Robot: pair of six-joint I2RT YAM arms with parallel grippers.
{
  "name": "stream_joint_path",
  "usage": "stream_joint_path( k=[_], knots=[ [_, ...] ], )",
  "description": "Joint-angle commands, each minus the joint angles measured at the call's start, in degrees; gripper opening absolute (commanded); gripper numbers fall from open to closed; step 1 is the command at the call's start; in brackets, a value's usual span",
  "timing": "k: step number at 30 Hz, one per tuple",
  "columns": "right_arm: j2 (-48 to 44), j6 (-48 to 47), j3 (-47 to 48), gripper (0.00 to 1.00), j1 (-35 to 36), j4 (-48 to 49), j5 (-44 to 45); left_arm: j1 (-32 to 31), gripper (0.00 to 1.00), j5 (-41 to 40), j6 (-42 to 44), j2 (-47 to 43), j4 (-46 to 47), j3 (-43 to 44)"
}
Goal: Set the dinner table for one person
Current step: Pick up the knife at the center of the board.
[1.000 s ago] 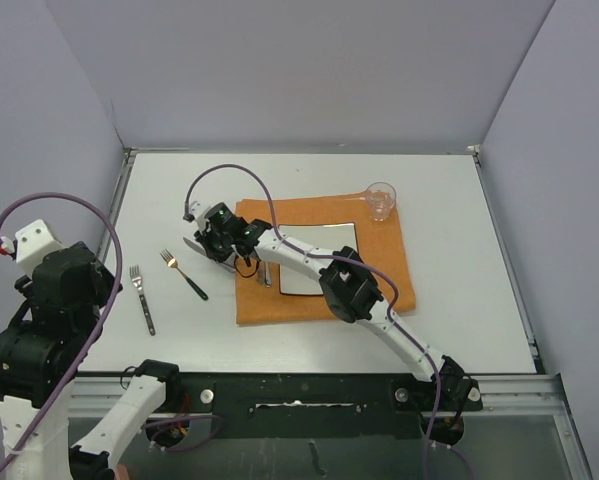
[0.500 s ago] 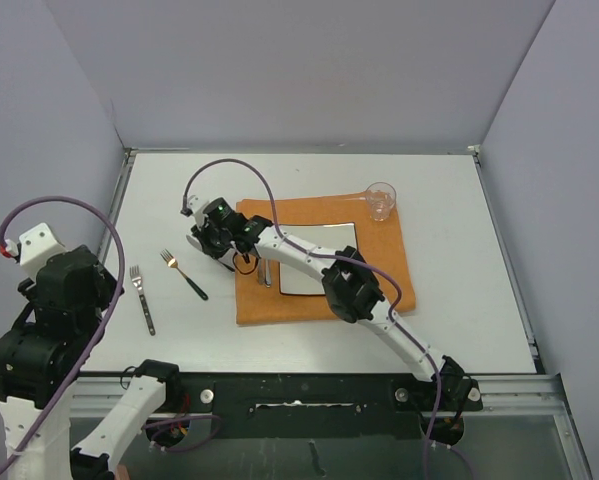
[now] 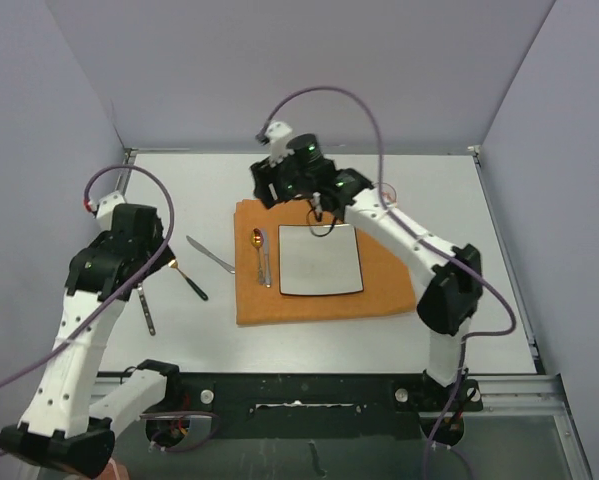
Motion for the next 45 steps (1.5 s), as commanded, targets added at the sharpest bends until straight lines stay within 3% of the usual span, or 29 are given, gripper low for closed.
stream_joint_path(
  k=[1, 7, 17, 20, 29, 45],
  knots=[
    [-13.59, -0.29, -5.08, 0.60, -5.16, -0.22, 3.38, -2.60, 0.60, 6.10, -7.77, 6.64, 12.80, -1.51],
    [-25.72, 1.74, -12.76, 0.59, -6.09, -5.66, 6.67, -8.64, 0.59, 5.50, -20.29, 18.58, 18.59, -2.29],
    [-42.21, 4.34, -22.03, 0.59, -5.91, -13.87, 10.39, -10.46, 0.57, 7.40, -38.19, 27.75, 23.90, -11.22],
    [-44.95, 4.45, -21.78, 0.59, -5.82, -17.53, 10.97, -11.12, 0.56, 7.08, -39.85, 29.61, 27.24, -13.58],
    [-50.14, 3.79, -20.43, 0.59, -5.81, -24.75, 10.91, -10.60, 0.55, 4.66, -43.62, 38.31, 28.40, -9.04],
    [-49.88, 1.98, -18.59, 0.59, -5.92, -26.60, 9.48, -5.09, 0.54, 2.49, -42.91, 48.17, 28.73, -1.03]
  ],
)
